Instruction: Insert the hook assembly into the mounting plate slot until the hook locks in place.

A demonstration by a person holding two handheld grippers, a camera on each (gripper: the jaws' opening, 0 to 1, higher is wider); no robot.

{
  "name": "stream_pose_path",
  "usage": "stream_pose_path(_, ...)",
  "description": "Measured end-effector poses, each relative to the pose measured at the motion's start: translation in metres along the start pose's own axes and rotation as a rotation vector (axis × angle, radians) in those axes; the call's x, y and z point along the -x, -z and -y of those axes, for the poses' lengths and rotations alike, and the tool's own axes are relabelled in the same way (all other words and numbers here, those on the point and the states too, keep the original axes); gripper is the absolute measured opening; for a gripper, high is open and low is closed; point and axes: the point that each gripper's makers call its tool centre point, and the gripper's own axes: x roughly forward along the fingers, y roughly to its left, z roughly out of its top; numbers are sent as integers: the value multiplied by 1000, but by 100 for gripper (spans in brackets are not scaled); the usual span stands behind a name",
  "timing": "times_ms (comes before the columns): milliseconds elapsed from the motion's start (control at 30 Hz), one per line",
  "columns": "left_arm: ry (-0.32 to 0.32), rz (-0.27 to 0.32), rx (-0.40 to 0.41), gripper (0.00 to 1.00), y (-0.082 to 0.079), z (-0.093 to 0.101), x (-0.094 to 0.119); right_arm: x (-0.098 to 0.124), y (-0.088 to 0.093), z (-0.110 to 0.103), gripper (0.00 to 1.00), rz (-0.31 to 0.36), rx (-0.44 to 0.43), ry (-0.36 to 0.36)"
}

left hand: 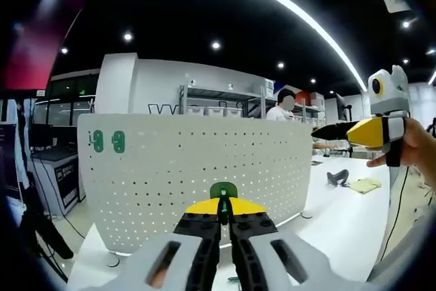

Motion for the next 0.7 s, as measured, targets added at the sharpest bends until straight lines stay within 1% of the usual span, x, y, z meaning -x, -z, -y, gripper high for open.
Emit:
stream_pose_path(333, -96, 63, -25, 3, -35, -47, -17, -2, 0, 5, 77, -2, -12, 1)
stream_pose_path(467, -123, 82, -34, 3, -44, -60, -26, -2, 1, 10, 77, -4, -15, 6)
stream_pose_path(700, -144, 100, -47, 3, -54, -73, -40, -4, 2, 15, 77, -8, -18, 10)
